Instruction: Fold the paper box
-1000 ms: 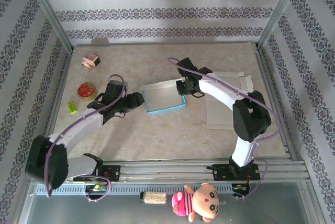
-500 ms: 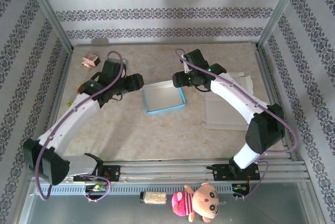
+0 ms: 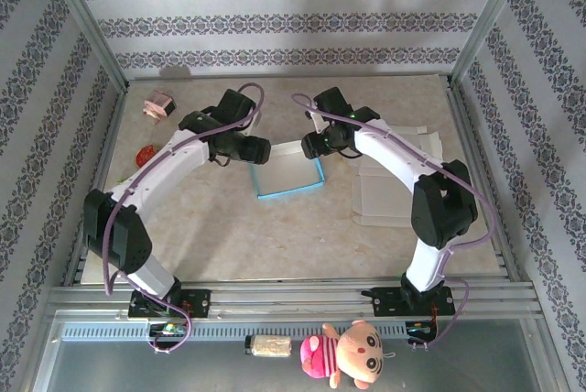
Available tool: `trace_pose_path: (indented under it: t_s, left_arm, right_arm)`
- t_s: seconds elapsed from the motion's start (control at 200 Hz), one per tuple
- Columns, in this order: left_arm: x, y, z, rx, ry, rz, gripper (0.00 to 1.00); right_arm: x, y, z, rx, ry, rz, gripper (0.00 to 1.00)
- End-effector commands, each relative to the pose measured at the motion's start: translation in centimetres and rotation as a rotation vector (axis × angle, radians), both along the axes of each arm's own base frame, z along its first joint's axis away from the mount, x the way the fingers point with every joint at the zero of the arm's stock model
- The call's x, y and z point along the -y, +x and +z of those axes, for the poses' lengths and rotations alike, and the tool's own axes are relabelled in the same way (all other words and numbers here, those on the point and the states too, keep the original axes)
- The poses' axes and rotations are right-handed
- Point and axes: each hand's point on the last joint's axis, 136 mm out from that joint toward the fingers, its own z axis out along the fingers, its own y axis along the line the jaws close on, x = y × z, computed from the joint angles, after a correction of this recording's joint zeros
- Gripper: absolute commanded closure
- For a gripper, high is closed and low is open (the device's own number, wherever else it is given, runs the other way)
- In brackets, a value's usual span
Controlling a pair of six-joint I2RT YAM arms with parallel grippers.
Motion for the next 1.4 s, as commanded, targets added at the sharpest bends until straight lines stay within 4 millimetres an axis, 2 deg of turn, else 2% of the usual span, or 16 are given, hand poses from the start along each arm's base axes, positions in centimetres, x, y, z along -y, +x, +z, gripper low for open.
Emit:
trace_pose_path:
  t_s: [0.0, 0.19, 0.36, 0.595, 0.75, 0.859, 0.984, 1.099, 1.234, 1.394]
  left_arm:
    - [-1.0, 0.4, -0.6, -0.006, 0.089, 0.038, 0.32]
    - [0.3, 1.1, -2.6, -0.049, 0.073, 0.068, 0.45]
    - [-0.2, 1.9, -3.9, -0.067, 0.102, 0.145, 0.55]
    - [-0.4, 2.7, -4.4, -0.048, 0.11, 0.183, 0.69]
    - [-0.3, 3.0, -3.7, -0.023, 0.093, 0.196, 0.87]
    - [0.1, 3.1, -3.3, -0.026, 0.063, 0.201, 0.96]
    - [1.2, 3.1, -3.0, -0.053, -0.006, 0.196, 1.0]
    - [2.0, 3.2, -2.6, -0.082, -0.057, 0.198, 1.0]
    - [2.9, 3.5, -1.8, -0.119, -0.185, 0.205, 1.0]
    - [2.9, 3.8, -1.4, -0.154, -0.231, 0.203, 1.0]
  right_arm:
    - [0.0, 1.9, 0.3, 0.076, -0.028, 0.009, 0.49]
    - [-0.4, 2.3, -0.4, 0.073, -0.005, -0.007, 0.64]
    - [-0.6, 2.3, -0.9, 0.06, 0.002, -0.021, 0.74]
    - [-0.5, 2.1, -0.9, 0.056, 0.02, -0.05, 0.8]
    - [-0.7, 2.0, -0.3, 0.049, 0.052, -0.079, 0.85]
    - [-0.8, 1.9, 0.1, 0.035, 0.068, -0.099, 0.86]
    - [-1.0, 1.5, 0.3, -0.004, 0.09, -0.123, 0.87]
    - [-1.5, 1.0, 0.5, -0.029, 0.113, -0.125, 0.91]
    - [-1.8, 0.7, 1.1, -0.042, 0.114, -0.131, 0.91]
    - [-1.5, 0.8, 1.8, -0.057, 0.091, -0.144, 0.91]
